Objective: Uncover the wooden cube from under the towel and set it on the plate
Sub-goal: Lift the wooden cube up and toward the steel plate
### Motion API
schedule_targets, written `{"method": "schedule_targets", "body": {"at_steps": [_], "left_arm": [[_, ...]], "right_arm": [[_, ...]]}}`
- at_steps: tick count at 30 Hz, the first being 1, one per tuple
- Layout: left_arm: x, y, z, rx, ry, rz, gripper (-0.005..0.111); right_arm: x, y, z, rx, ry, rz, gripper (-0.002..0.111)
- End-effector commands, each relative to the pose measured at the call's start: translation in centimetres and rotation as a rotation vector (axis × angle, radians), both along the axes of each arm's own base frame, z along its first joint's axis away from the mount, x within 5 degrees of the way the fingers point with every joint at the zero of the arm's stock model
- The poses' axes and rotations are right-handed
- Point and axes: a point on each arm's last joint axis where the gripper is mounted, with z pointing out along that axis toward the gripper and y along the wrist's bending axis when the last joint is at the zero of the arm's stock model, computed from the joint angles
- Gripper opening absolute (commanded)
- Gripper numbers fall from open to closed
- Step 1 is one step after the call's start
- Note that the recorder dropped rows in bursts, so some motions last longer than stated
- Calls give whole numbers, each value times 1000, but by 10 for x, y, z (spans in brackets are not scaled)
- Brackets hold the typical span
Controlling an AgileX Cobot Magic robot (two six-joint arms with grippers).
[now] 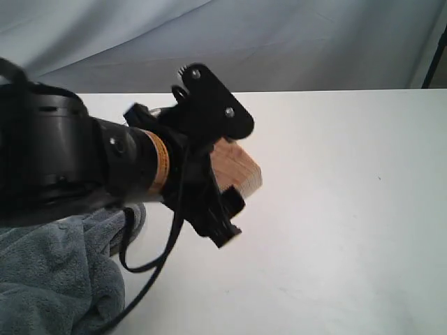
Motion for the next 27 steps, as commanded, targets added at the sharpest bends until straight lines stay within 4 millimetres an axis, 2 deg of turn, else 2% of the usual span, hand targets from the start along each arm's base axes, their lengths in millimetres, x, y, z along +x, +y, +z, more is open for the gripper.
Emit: {"method": "schedule_targets", "body": {"at_steps": [1,4,8,10,14,16,20,27], "left_arm": [[11,17,40,-134,-203,81,0],[29,38,52,-188,-287,197,0],[64,73,55,-263,-335,373,0],[80,89,52,-335,-313,423,0],[109,106,39,-465,-219,382,0],[127,116,30,-502,-179,422,0],[162,121,9,-485,-148,505,0],[212,101,-33,-447,-104,573,0]], "right_arm": [[0,0,-1,-9,-5,-1,0],[0,0,-1,-9,-5,-1,0],[0,0,-1,-7,-5,-2,0],[0,0,-1,-7,-5,-2,0],[0,0,-1,-7,-5,-2,0],[0,0,-1,-7,-5,-2,0],[0,0,-1,-7,-5,-2,0],[0,0,-1,-9,-5,-1,0]]}}
